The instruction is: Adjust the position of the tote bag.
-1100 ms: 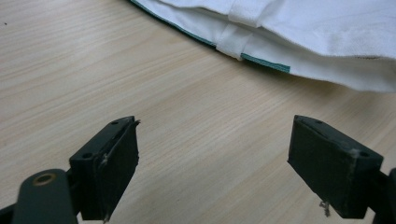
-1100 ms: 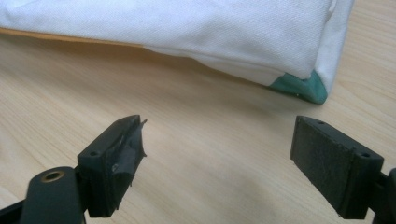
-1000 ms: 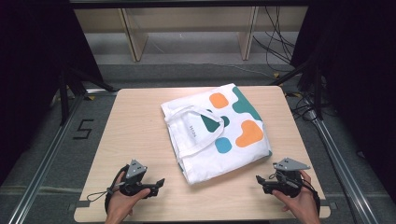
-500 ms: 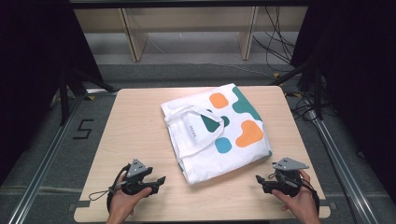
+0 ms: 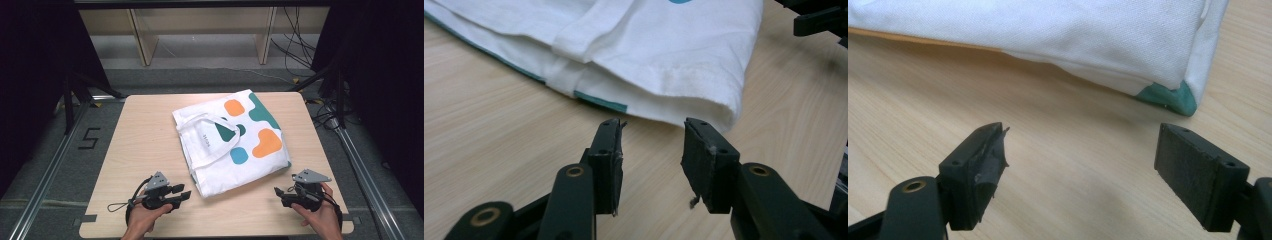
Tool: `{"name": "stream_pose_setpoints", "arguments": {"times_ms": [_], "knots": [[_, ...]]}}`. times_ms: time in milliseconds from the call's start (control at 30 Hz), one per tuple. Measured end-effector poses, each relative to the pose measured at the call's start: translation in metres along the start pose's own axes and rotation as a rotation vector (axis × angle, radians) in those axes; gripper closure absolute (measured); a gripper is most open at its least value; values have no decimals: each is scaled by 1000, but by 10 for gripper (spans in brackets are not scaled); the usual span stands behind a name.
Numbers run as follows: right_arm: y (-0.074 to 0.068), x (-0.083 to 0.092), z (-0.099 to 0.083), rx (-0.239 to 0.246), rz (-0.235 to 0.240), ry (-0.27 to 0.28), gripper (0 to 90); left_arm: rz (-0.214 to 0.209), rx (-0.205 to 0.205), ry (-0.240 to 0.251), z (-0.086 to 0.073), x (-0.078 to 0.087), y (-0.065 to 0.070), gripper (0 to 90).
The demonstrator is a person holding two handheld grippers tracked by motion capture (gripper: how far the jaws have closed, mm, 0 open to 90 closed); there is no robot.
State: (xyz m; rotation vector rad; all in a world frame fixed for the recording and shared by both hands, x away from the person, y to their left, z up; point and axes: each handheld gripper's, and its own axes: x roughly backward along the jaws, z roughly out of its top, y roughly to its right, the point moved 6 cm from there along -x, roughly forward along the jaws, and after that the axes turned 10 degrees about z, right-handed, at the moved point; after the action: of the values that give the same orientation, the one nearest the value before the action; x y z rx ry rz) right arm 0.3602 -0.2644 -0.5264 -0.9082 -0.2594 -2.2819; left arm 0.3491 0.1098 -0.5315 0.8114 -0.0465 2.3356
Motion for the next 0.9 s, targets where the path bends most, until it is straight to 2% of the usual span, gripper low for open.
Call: {"name": "stream_pose_setpoints", "arguments": {"times_ms": [67,100,133,167,200,233,267,300,333,367,400,433,467,500,567,667,700,733,767,833,867,900], "knots": [[0,0,0,6,3,-7,214,0,-14,4,2,-3,1,594],[-2,-1,0,0,25,-8,214,8,-25,1,5,-8,4,597],[-1,-2,1,21,26,-8,214,3,-33,0,6,-10,5,607],[-3,-1,0,-15,17,-9,214,5,-45,-3,7,-11,5,612],[-3,-1,0,-15,17,-9,214,5,-45,-3,7,-11,5,618],[-2,-2,0,4,17,-4,214,14,-50,-14,7,-13,4,618],[-3,-3,0,-1,21,-11,214,1,-32,-15,7,-14,6,627],[-3,-3,0,3,20,-9,214,3,-32,-5,8,-16,6,633],[-4,-1,0,-18,18,-12,216,-15,-21,-18,7,-16,7,645],[-3,-2,1,-14,18,-11,216,-35,-4,-17,8,-16,10,648],[-3,-2,0,-13,23,-15,216,-45,-7,-20,7,-16,13,654],[-3,-2,0,-1,22,-15,216,-41,-35,-31,6,-16,15,658],[-3,-2,0,-1,22,-15,216,-41,-35,-31,6,-16,15,658],[-4,-2,0,-12,22,-19,216,-39,-64,-32,4,-15,21,665],[-4,-3,1,12,25,-6,217,-54,-81,-40,3,-14,25,687],[-5,-3,0,2,24,-20,219,-54,-75,-32,3,-18,27,737],[-3,-4,1,14,26,-14,219,-60,-77,-39,3,-17,28,748],[-2,-4,2,31,8,-1,219,-62,-75,-42,2,-18,29,763],[-2,-4,2,24,11,3,220,-57,-89,-44,2,-18,28,766],[-2,-4,1,22,9,-2,220,-72,-56,-50,1,-18,27,762],[-5,-3,0,-3,22,-19,221,-81,-34,-41,1,-17,26,756],[-2,-4,2,28,13,-3,222,-108,1,-36,1,-16,27,735]]}}
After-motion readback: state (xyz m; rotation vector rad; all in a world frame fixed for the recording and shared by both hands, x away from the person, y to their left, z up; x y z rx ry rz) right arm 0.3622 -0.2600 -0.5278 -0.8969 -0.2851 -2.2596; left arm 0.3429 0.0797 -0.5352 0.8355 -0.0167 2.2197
